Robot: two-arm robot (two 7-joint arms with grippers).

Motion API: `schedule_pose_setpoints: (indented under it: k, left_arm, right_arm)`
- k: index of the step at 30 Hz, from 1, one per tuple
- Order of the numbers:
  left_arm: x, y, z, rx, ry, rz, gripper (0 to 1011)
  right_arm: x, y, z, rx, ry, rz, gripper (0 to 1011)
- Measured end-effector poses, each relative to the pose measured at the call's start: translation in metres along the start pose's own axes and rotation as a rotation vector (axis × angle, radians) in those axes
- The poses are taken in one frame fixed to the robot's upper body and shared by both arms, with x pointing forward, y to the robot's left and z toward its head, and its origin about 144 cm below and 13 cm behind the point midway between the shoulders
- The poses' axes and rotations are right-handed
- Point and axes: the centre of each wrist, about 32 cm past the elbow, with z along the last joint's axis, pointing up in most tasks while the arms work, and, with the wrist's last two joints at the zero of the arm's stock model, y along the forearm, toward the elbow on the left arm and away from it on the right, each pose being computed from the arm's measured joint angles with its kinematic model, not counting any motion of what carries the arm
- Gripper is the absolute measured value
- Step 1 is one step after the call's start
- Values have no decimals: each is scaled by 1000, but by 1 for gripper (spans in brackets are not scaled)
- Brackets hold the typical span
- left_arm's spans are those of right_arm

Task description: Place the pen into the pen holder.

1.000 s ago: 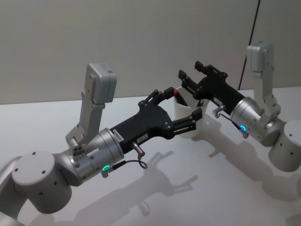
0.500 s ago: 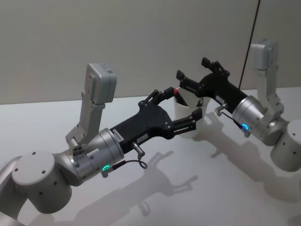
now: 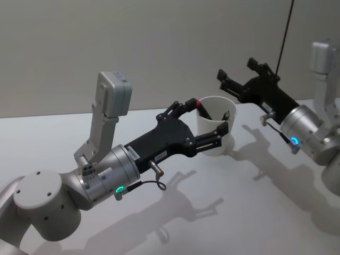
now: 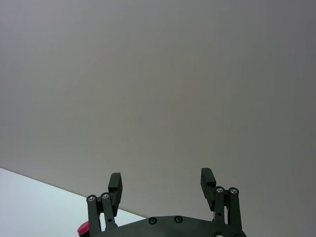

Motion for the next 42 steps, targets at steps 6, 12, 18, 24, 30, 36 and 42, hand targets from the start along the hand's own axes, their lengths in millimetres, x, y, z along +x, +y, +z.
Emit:
schedule_pose_setpoints:
  k: [6,12,18,24,30,36,42]
  left_arm:
    - [0,0,0,0,0,0,1001]
    - [0,0,0,0,-1,1,1001]
    - [0,-1,-2,9,-17,33,1001]
    - [1,-3,-7,29,-62,116,1001]
    - [1,-4,-11,44,-103,187,1001]
    - [2,-7,-17,58,-157,278,1001]
    - [2,-8,-21,66,-202,345,1001]
  right_arm:
    - [1,-11,5,6,6,-32,1001]
    - [2,-19,8,7,9,-54,1001]
    - [0,-23,6,1,6,-63,1001]
    - [-5,-35,3,-17,-10,-91,1001]
    - [-13,-50,1,-38,-30,-124,1001]
    - [-20,-65,-1,-58,-50,-158,1001]
    - [-29,-80,-3,-79,-71,-190,1001]
